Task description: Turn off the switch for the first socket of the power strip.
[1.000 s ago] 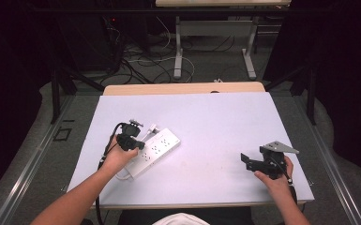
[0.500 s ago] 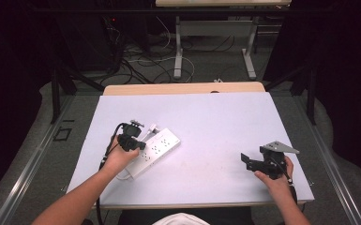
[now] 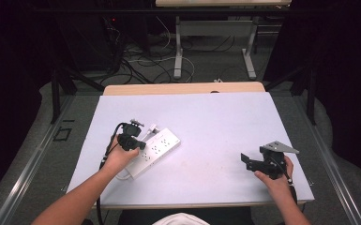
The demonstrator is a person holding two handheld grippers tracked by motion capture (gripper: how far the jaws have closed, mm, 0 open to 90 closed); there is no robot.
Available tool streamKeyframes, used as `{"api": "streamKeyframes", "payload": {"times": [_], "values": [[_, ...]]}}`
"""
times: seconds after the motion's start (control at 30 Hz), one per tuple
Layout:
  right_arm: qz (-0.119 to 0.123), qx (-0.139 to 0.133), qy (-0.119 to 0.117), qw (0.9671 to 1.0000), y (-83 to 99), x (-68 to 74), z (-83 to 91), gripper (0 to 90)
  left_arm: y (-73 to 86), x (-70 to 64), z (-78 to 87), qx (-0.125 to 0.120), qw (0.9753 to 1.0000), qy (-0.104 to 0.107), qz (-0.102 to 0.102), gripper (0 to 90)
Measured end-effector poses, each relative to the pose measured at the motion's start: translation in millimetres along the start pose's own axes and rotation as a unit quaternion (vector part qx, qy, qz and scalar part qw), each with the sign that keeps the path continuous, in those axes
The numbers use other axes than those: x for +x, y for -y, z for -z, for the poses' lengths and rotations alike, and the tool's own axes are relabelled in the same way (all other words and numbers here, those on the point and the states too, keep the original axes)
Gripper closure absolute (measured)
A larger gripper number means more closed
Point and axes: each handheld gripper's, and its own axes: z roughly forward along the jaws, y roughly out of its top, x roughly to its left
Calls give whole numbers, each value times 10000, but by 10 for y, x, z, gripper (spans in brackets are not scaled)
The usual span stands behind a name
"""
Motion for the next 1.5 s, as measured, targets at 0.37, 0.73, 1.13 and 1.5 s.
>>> {"api": "streamKeyframes", "payload": {"times": [0.37, 0.73, 1.13, 1.5], "values": [[-7, 12, 31, 10000, 3, -1, -16, 143, -23, 22, 98, -54, 10000, 54, 18, 900], [-39, 34, -3, 10000, 4, -6, 1, 145, -69, 21, 245, -216, 9997, 68, 19, 859], [-36, 38, -12, 10000, 6, -12, -5, 145, -47, 70, 415, -532, 9985, 136, 48, 731], [-54, 16, 20, 10000, 6, -8, -2, 145, 74, 142, 547, -1010, 9945, 269, 110, 536]]}}
